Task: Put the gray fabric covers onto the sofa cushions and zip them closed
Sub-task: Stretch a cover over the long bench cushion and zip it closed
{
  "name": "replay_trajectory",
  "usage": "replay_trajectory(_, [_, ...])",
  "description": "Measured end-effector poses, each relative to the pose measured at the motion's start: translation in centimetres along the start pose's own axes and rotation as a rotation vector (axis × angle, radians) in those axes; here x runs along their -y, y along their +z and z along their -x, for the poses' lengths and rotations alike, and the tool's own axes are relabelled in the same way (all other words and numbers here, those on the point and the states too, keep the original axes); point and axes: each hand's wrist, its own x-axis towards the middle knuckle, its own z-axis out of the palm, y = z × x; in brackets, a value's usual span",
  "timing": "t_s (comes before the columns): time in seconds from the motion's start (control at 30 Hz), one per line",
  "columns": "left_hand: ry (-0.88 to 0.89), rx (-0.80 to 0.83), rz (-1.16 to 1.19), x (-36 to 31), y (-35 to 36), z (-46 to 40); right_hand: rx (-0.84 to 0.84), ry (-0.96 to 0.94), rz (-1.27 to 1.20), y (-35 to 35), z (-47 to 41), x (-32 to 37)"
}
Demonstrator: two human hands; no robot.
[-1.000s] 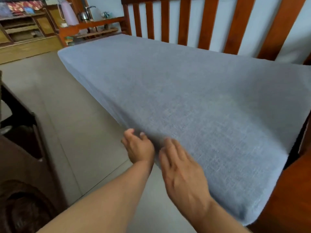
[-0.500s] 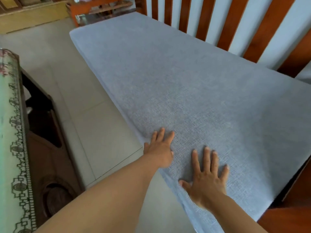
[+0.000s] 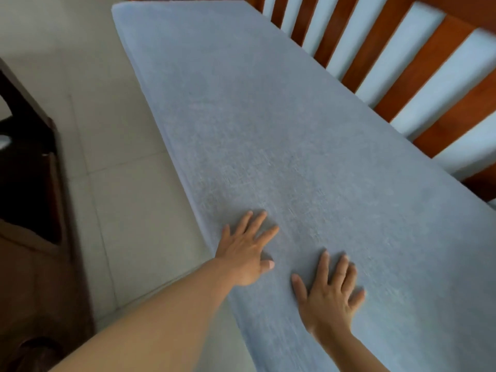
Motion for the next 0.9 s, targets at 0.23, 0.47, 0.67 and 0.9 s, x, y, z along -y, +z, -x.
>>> replay_trajectory(0.23, [-0.243,0.021,0.124,8.0,-4.4,-3.3,0.088,-0.248,0.033,-1.3,-5.8,8.1])
replay_trajectory(0.47, [-0.259,0.143,0.082,9.6,-7.2,-5.8,0.236,-0.439,0.13,-3.5,-10.1,12.3])
replay_trajectory(0.67, [-0.256,0.148,0.022,10.9,-10.3,-8.3,0.295,-0.466,0.16,-5.5,-12.5,15.0])
replay_trajectory(0.9, [-0.288,0.123,0.012,14.6,-13.6,-12.7,0.301,-0.453,0.146,-7.2,-16.4,20.8])
